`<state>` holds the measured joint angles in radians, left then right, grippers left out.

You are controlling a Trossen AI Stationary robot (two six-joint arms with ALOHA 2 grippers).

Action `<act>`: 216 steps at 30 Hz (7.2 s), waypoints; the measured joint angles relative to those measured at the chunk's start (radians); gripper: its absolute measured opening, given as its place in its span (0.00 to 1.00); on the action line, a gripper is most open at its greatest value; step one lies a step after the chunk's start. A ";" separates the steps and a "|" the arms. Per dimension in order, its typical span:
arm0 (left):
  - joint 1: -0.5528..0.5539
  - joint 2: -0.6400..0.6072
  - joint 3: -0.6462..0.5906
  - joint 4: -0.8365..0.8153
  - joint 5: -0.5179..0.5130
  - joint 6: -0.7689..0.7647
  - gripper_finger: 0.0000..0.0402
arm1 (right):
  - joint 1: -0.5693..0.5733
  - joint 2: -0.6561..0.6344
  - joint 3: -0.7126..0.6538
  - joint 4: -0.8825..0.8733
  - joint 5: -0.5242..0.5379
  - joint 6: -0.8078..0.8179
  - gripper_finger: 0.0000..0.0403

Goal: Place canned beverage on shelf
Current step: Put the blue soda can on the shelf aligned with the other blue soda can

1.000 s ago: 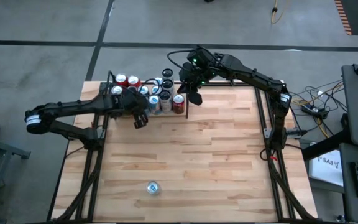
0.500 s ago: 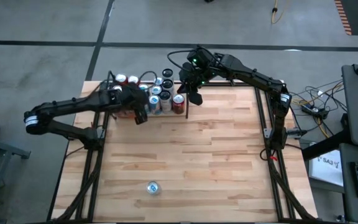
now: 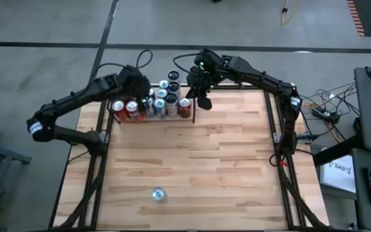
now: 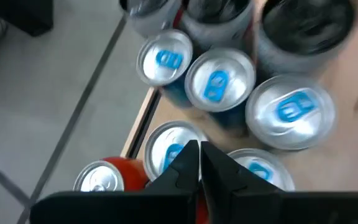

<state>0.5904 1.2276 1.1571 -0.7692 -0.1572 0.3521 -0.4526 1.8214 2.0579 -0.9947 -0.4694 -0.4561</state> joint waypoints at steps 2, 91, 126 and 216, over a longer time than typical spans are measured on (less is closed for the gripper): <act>0.019 0.024 -0.001 0.002 0.001 0.005 0.00 | -0.004 0.000 0.000 0.000 0.000 -0.001 0.02; 0.110 0.175 -0.012 0.175 -0.016 0.155 0.00 | -0.039 0.000 -0.002 0.005 0.000 -0.006 0.02; -0.050 -0.036 -0.074 -0.087 0.113 -0.055 0.00 | -0.039 0.000 -0.002 0.005 0.000 0.064 0.02; -0.039 0.015 -0.083 -0.005 -0.062 0.122 0.00 | -0.039 0.000 -0.002 0.004 0.000 0.051 0.02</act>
<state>0.5518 1.2430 1.0741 -0.7742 -0.2187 0.4744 -0.4915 1.8214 2.0560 -0.9909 -0.4698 -0.4046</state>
